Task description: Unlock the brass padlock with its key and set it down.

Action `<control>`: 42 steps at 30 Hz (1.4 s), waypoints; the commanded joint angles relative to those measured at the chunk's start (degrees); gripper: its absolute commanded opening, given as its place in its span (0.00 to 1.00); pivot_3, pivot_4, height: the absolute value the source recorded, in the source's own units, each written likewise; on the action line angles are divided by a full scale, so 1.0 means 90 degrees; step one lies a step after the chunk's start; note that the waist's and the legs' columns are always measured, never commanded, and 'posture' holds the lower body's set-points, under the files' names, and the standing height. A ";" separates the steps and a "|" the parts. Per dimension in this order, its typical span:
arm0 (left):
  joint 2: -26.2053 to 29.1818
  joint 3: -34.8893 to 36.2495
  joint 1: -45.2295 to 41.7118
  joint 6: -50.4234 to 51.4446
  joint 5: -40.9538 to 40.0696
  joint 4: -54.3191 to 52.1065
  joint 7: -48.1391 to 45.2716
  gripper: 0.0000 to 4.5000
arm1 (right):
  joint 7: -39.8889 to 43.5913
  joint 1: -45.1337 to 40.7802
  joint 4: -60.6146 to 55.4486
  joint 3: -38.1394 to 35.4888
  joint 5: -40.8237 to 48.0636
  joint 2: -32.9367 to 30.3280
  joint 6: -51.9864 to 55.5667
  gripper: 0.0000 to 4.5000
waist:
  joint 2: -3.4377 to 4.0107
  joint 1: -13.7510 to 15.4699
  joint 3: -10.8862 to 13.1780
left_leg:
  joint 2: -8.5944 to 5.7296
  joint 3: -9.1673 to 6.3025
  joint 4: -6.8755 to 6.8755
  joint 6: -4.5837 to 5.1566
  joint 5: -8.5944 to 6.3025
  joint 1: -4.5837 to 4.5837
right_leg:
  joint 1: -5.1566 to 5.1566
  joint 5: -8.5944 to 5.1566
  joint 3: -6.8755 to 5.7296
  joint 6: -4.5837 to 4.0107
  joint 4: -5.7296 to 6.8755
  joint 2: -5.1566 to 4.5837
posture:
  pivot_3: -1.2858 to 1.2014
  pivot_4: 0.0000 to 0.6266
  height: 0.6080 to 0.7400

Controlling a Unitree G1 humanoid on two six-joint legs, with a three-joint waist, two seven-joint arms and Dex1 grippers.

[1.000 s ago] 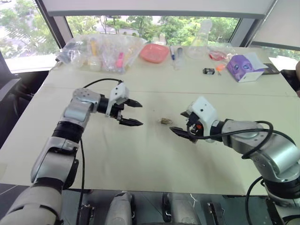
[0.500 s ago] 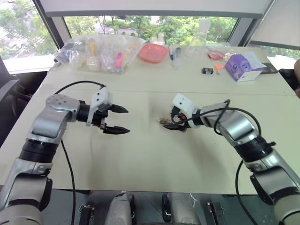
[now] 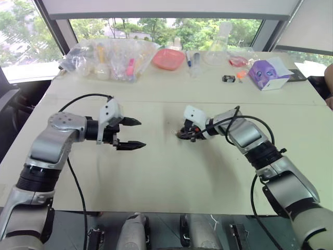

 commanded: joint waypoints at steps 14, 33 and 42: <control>-0.1903 0.0741 -0.1855 0.0535 -0.1125 0.2404 0.0606 0.98 | -0.1267 0.0647 -0.3119 -0.1067 -0.1485 -0.0564 -0.2537 0.15 | 0.0000 0.0003 0.0002 | -0.0004 0.0004 0.0002 -0.0013 0.0007 -0.0005 | 0.0001 0.0000 -0.0004 0.0002 0.0000 0.0000 | 0.52 0.24 0.94; -0.2295 0.0447 -0.2426 -0.0007 -0.0767 0.3326 0.0050 0.35 | -0.1305 0.0900 -0.3700 -0.1145 -0.1829 -0.0444 -0.2085 0.15 | 0.0000 0.0013 0.0002 | -0.0005 0.0004 0.0001 -0.0017 0.0010 -0.0006 | -0.0002 0.0000 -0.0004 0.0002 0.0001 0.0001 | 0.52 0.24 0.94; -0.2225 0.0336 -0.2328 -0.0084 -0.0657 0.3248 -0.0151 0.01 | -0.1313 0.0893 -0.3682 -0.1136 -0.1864 -0.0379 -0.2093 0.15 | 0.0000 0.0010 0.0002 | -0.0004 0.0003 0.0001 -0.0017 0.0010 -0.0006 | -0.0003 0.0000 -0.0004 0.0002 0.0002 0.0001 | 0.52 0.24 0.94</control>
